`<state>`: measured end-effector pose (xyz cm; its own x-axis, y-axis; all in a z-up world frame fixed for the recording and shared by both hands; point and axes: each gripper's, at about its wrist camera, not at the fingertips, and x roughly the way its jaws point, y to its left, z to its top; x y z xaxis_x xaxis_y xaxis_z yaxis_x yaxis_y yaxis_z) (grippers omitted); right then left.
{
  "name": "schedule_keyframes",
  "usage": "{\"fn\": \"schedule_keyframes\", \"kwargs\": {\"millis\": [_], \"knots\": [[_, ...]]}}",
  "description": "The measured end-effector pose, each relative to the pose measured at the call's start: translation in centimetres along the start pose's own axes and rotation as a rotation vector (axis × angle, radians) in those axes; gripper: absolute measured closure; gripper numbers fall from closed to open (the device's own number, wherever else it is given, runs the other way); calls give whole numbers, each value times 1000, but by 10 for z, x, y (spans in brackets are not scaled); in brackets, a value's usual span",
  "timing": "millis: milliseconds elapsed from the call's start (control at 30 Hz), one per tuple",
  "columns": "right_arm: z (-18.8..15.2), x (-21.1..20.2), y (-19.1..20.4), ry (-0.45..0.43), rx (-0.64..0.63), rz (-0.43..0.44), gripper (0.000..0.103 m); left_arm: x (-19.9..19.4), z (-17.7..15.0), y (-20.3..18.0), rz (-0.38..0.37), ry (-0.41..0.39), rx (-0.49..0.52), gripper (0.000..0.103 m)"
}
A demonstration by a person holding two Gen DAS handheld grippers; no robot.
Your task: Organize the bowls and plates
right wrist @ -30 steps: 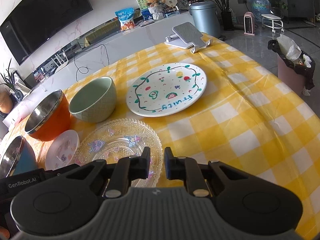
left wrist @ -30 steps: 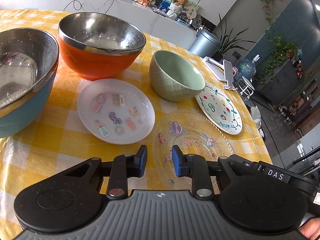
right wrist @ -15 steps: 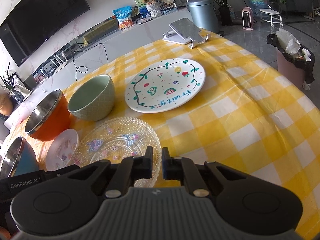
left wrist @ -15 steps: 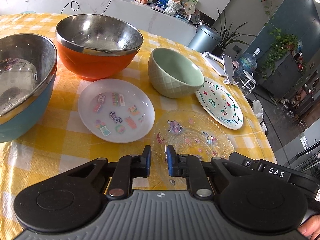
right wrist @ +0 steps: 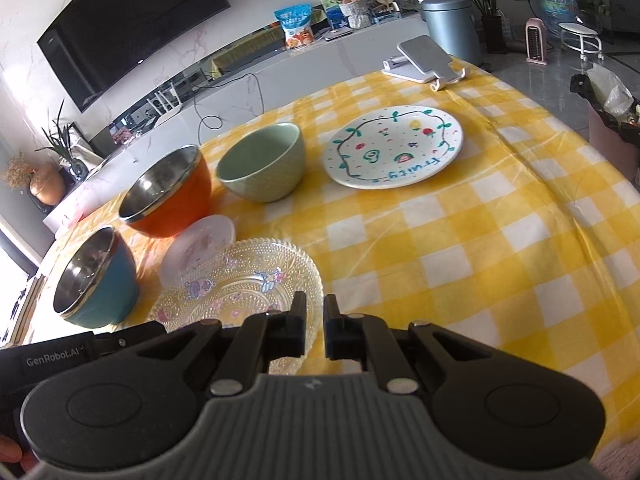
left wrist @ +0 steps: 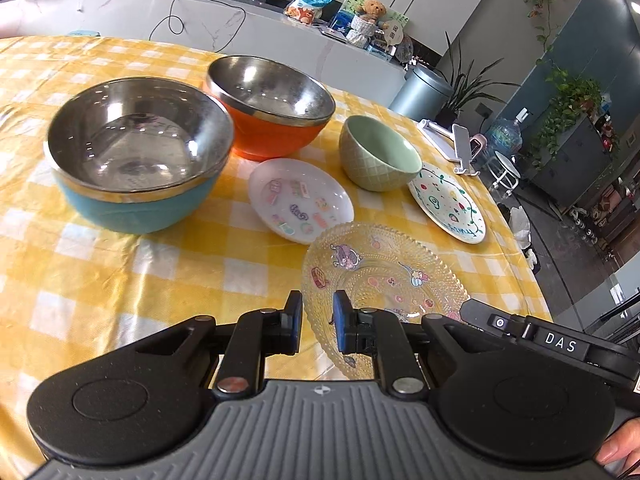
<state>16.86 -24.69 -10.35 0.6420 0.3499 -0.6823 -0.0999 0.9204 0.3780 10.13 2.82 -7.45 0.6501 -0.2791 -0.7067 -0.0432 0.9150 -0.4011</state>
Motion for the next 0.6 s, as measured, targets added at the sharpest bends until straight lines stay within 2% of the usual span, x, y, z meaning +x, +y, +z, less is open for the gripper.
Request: {"fn": "schedule_keyframes", "kwargs": {"millis": [233,400,600], "knots": [[-23,-16,42,4,-31,80,98,-46,-11,30,52,-20,-45,85],[-37,-15,70,29,-60,99,98,-70,-18,54,69,-42,-86,85],[-52,-6,94,57,-107,86,98,-71,-23,79,91,-28,-119,85]]}}
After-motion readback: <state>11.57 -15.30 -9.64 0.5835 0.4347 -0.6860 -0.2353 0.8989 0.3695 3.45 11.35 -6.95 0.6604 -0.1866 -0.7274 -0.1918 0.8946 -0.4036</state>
